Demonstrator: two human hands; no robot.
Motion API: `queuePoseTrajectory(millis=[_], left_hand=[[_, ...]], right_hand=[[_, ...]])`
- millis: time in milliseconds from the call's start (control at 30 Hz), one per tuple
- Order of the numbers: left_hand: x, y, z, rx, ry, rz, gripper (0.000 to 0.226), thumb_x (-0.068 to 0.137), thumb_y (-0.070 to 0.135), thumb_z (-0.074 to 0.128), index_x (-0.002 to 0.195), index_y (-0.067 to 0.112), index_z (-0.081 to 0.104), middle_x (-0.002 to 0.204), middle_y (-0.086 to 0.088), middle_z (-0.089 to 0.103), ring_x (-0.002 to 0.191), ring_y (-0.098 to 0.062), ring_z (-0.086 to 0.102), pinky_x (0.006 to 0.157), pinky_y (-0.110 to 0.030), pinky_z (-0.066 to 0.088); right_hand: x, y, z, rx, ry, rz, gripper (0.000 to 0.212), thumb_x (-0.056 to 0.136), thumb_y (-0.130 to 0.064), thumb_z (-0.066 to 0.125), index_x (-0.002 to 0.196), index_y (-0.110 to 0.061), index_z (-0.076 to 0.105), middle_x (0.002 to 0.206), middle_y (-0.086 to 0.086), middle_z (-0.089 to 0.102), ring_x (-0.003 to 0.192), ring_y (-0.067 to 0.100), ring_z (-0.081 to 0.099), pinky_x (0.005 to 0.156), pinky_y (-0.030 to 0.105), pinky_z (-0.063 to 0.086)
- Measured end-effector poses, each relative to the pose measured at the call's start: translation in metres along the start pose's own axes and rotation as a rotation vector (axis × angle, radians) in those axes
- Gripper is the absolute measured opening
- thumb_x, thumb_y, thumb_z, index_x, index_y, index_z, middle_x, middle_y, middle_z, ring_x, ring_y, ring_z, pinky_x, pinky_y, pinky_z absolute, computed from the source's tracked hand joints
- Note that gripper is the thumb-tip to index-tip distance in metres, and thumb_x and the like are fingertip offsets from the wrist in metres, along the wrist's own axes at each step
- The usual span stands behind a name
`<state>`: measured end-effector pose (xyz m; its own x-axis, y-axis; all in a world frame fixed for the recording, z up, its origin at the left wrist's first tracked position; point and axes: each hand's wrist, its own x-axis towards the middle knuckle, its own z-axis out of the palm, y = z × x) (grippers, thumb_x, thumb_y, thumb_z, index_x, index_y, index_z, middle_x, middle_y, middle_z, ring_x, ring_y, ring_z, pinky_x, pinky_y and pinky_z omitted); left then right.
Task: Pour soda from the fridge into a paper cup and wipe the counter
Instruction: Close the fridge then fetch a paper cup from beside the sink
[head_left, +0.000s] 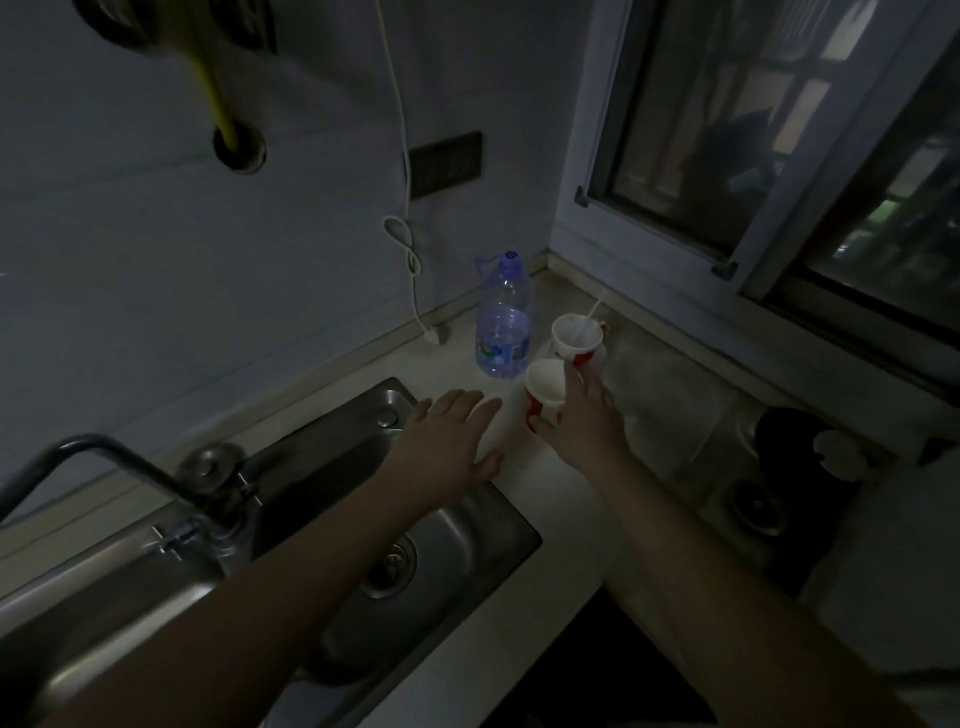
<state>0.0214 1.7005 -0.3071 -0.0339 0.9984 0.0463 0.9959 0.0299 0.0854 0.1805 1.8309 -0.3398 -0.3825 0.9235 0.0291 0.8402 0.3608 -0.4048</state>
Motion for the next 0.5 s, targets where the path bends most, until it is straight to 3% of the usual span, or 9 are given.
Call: queuePoseTrajectory(millis=[67,200,333,433,500], left_hand=[[0.001,-0.002,0.006,-0.017,0.003,0.001,0.074,0.085,0.060,0.026,0.145,0.018,0.042,0.146,-0.009,0.047,0.134,-0.029,0.043,0.105,-0.052,0.038],[0.002,-0.010,0.022,-0.039,0.065,-0.007,0.064,0.084,0.054,0.039,0.131,0.016,0.059,0.128,-0.010,0.062,0.118,-0.031,0.060,0.093,-0.048,0.048],[0.000,-0.017,0.033,-0.042,0.044,-0.029,0.066,0.088,0.058,0.033,0.140,0.020,0.049,0.141,-0.007,0.053,0.129,-0.028,0.050,0.101,-0.047,0.040],[-0.002,-0.021,0.038,-0.060,0.013,-0.054,0.063,0.093,0.055,0.038,0.148,0.023,0.037,0.151,-0.004,0.041,0.140,-0.025,0.037,0.110,-0.045,0.029],[-0.003,-0.022,0.040,-0.086,0.017,-0.071,0.067,0.090,0.058,0.031,0.147,0.023,0.039,0.150,-0.004,0.042,0.139,-0.026,0.038,0.109,-0.045,0.030]], right_hand=[[0.016,0.005,0.011,0.006,-0.009,0.007,0.087,0.084,-0.045,0.065,0.150,-0.019,0.015,0.155,0.013,0.016,0.134,0.036,0.030,0.105,0.045,0.033],[0.049,0.013,0.028,0.000,-0.049,0.029,0.095,0.080,-0.049,0.066,0.151,-0.021,0.010,0.155,0.013,0.011,0.139,0.037,0.021,0.107,0.047,0.030],[0.070,0.018,0.040,-0.021,-0.100,0.047,0.101,0.078,-0.051,0.068,0.151,-0.019,0.007,0.155,0.015,0.012,0.141,0.040,0.017,0.106,0.050,0.030],[0.078,0.019,0.044,0.029,-0.077,0.056,0.101,0.076,-0.049,0.071,0.150,-0.015,0.012,0.150,0.015,0.024,0.136,0.039,0.026,0.103,0.049,0.035],[0.081,0.018,0.046,0.045,-0.063,0.063,0.101,0.074,-0.047,0.074,0.149,-0.014,0.015,0.148,0.015,0.028,0.134,0.037,0.032,0.100,0.047,0.038]])
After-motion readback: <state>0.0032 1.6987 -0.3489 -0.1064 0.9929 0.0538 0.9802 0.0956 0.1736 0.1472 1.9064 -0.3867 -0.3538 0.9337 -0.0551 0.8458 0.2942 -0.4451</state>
